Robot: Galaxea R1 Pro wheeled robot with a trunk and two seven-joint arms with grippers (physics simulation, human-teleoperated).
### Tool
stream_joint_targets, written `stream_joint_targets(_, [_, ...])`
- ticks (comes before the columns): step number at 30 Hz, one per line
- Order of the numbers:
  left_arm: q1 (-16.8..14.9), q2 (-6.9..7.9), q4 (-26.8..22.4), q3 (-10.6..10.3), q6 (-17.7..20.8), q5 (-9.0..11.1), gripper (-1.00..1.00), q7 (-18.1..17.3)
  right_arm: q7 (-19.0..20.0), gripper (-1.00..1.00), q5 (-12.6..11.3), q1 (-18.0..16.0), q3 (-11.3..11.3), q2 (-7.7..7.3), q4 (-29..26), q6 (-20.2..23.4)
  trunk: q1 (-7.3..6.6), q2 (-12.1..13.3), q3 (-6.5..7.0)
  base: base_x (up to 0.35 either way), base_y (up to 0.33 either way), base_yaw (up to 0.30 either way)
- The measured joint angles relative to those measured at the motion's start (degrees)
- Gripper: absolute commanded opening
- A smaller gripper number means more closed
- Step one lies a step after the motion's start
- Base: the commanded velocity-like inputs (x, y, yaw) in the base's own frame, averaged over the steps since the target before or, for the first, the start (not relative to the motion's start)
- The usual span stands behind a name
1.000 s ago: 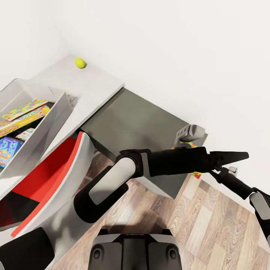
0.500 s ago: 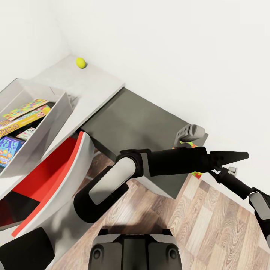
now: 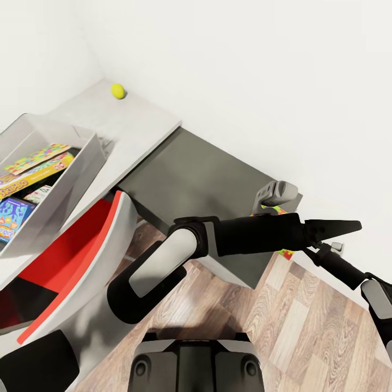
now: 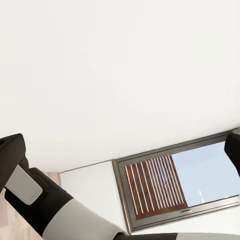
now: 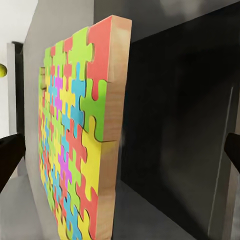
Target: Put all the toys in the child's room - the three board games (two on the bed and one on the table), the two jigsaw puzzles on the table, and the tennis ball on the table - inside the toy box on the table in the child's room.
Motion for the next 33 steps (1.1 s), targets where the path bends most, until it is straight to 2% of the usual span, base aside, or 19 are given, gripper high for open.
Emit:
stream_joint_targets(11, [0.00, 0.00, 0.00, 0.00, 0.00, 0.00, 1.00, -0.05, -1.05, 1.00, -0.08, 0.00, 0.00, 0.00, 0.00, 0.00, 0.00, 0.00, 0.02, 0.000, 0.000, 0.062])
stream_joint_targets(33, [0.00, 0.07, 0.01, 0.00, 0.00, 0.00, 1.00, -0.29, -1.68, 1.00, -0.10, 0.00, 0.02, 0.06, 0.00, 0.05, 0.00, 0.00, 0.03, 0.000, 0.000, 0.006])
